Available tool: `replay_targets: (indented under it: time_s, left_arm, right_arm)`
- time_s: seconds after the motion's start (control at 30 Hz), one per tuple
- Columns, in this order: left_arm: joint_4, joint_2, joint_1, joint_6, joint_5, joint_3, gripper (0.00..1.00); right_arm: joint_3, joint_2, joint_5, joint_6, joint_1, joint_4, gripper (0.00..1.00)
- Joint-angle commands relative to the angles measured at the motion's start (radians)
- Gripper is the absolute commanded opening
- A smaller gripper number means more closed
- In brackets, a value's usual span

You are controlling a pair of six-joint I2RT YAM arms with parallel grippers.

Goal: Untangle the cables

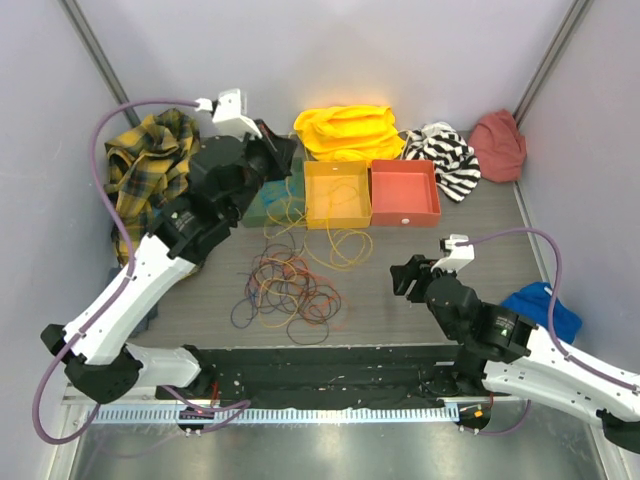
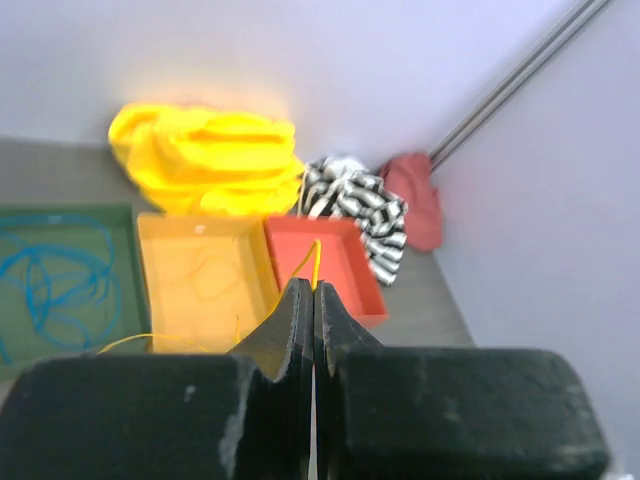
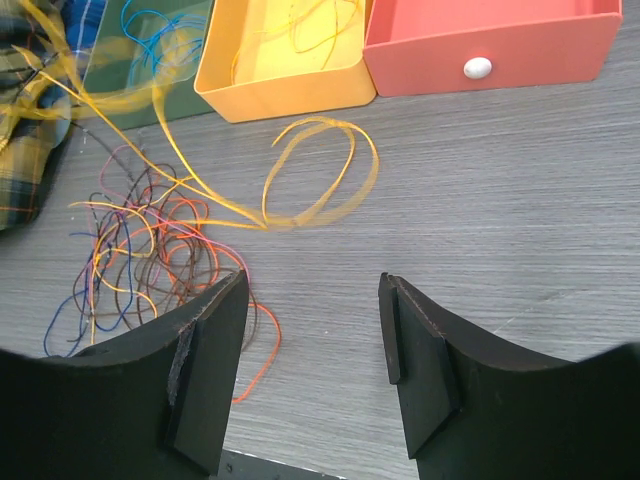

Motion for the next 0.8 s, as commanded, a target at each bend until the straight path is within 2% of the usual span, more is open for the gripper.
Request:
replay_targets:
  time_s: [0.0,0.13,0.27,0.5,0.6,0.63,0.67,0.73,0.77]
  left_arm:
    - [0.028,0.056,-0.005,0.062,0.061,0.123,0.0]
    - [0.013,0.105,-0.01,0.075,0.136,0.252,0.0]
    - [-0.024,0.12,-0.086,0.101,0.15,0.337,0.0]
    - [-0.039,0.019,-0.209,0.095,0.193,0.269,0.0]
    - [-0.115,0.037,-0.212,0.113,0.181,0.255,0.0]
    - [-0.176,0.063,-0.214,0.115,0.164,0.292,0.0]
    - [-0.236,0.086,-0.214,0.105,0.217,0.307,0.0]
    - [-0.185,0.05,-0.243,0.102,0.253,0.251,0.0]
    - [-0.081,-0.011,-0.295,0.131,0.2,0.222,0.0]
  right_arm:
    - [0.047,-0.003,0.02,-0.003,0.0,0.048,0.62]
    - [0.055,-0.016,0.017,0.005,0.0,0.031,0.62]
    - [0.059,-0.043,0.034,0.003,0.001,-0.001,0.62]
    - [0.026,-0.066,0.002,0.015,0.0,-0.002,0.62]
    - [-0.002,-0.033,-0.029,0.026,0.001,0.024,0.63]
    - [-0.008,-0.023,-0.046,0.032,0.0,0.031,0.63]
    - [-0.019,-0.011,-0.056,0.034,0.0,0.041,0.64]
    - [-0.02,0.009,-0.072,0.046,0.0,0.04,0.65]
    - [-0.025,0.012,-0.073,0.051,0.0,0.035,0.65]
